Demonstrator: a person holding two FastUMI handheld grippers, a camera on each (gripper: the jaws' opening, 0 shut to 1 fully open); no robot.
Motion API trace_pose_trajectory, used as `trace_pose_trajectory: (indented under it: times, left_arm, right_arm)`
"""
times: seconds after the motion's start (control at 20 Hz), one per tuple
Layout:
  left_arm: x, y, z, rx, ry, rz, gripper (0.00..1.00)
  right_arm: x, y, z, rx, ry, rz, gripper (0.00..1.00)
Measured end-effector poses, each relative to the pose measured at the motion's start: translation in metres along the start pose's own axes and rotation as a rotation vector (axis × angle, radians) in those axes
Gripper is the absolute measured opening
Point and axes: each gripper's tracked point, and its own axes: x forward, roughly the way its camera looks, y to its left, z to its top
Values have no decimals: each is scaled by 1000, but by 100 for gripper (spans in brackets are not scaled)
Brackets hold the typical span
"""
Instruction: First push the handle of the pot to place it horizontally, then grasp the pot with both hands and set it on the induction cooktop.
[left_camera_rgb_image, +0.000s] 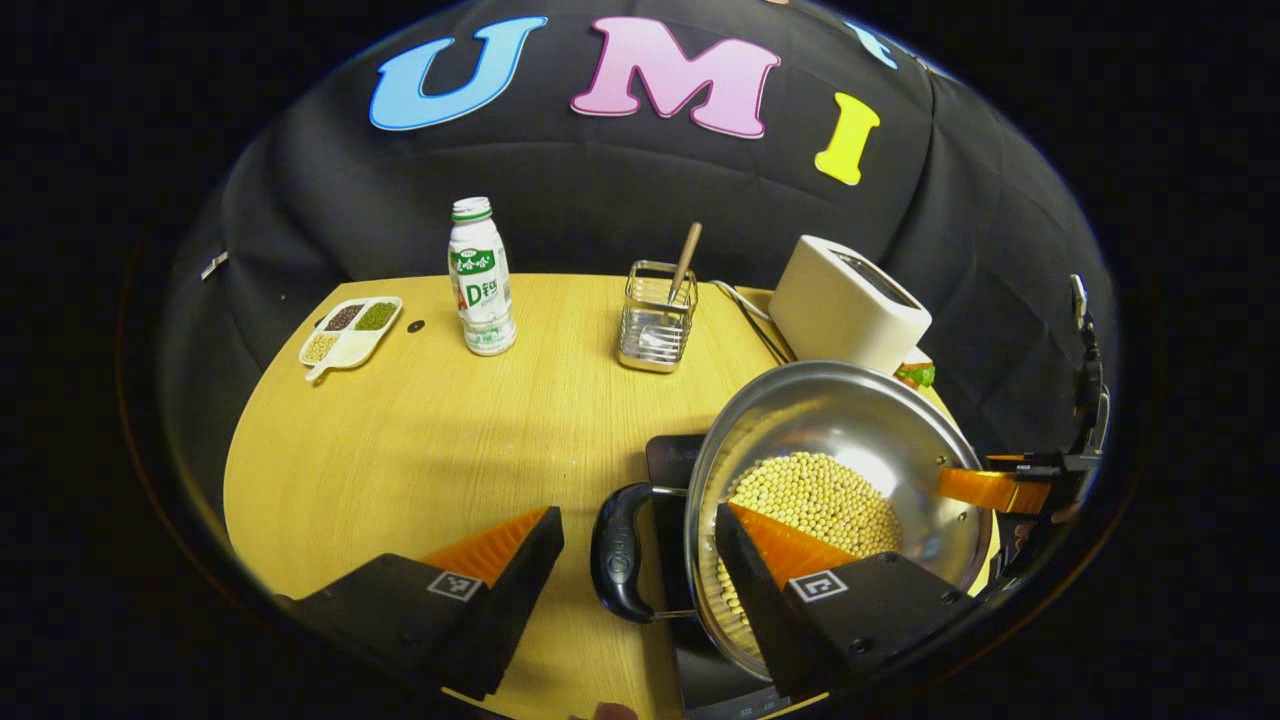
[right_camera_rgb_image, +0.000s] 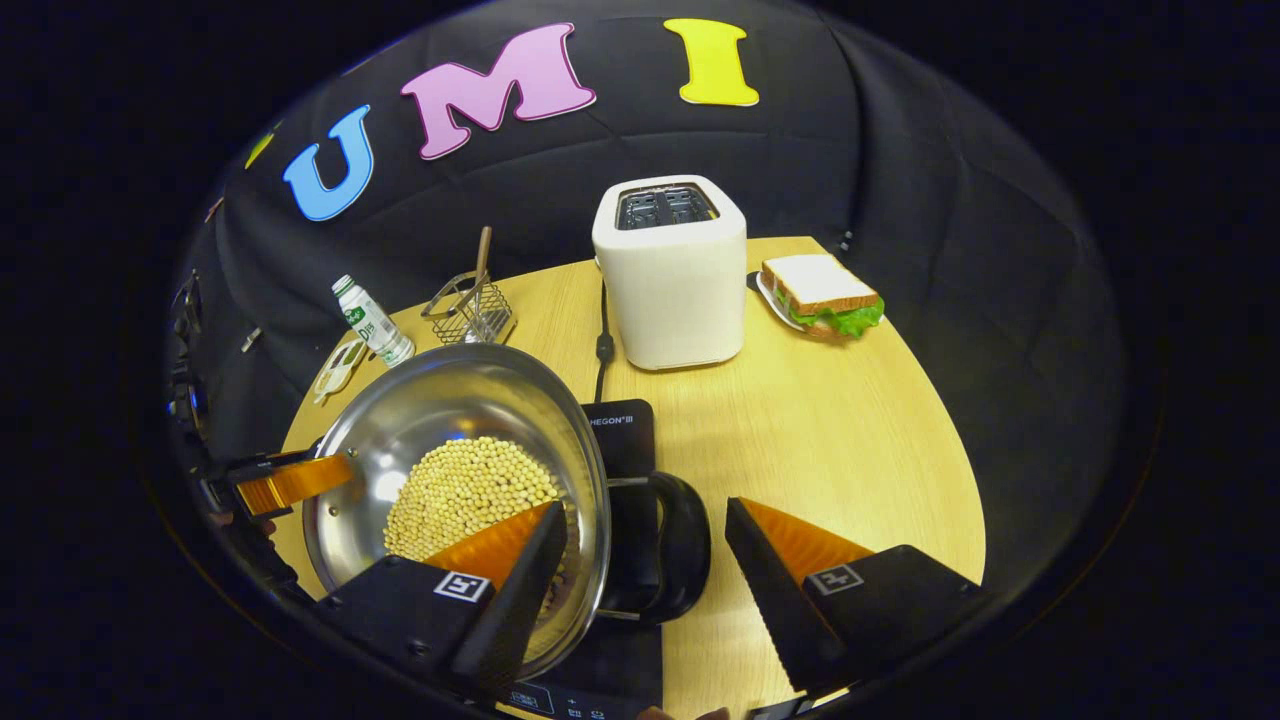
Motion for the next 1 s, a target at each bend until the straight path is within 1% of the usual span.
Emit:
trace_pose_trajectory:
  times: [0.25, 0.45, 0.75, 0.85, 0.95, 1.0]
  left_arm:
    - [-17, 7, 3, 8, -21, 12, 96]
    - [-47, 6, 17, -2, -76, -1, 96]
    - [-117, 3, 52, 31, -227, -14, 95]
    - [-144, 1, 61, 36, -278, -26, 95]
    - [-172, -1, 70, 47, -335, -45, 95]
    - [-184, 1, 73, 54, -362, -43, 95]
  right_arm:
    - [-16, -5, 12, 20, -54, -33, 99]
    - [-50, -2, 33, 5, -145, -59, 99]
    - [-119, 27, 72, -28, -302, -55, 99]
    - [-145, 48, 84, -30, -360, -40, 99]
    - [-170, 55, 92, -43, -418, -35, 99]
    - [-182, 59, 93, -54, -444, -38, 98]
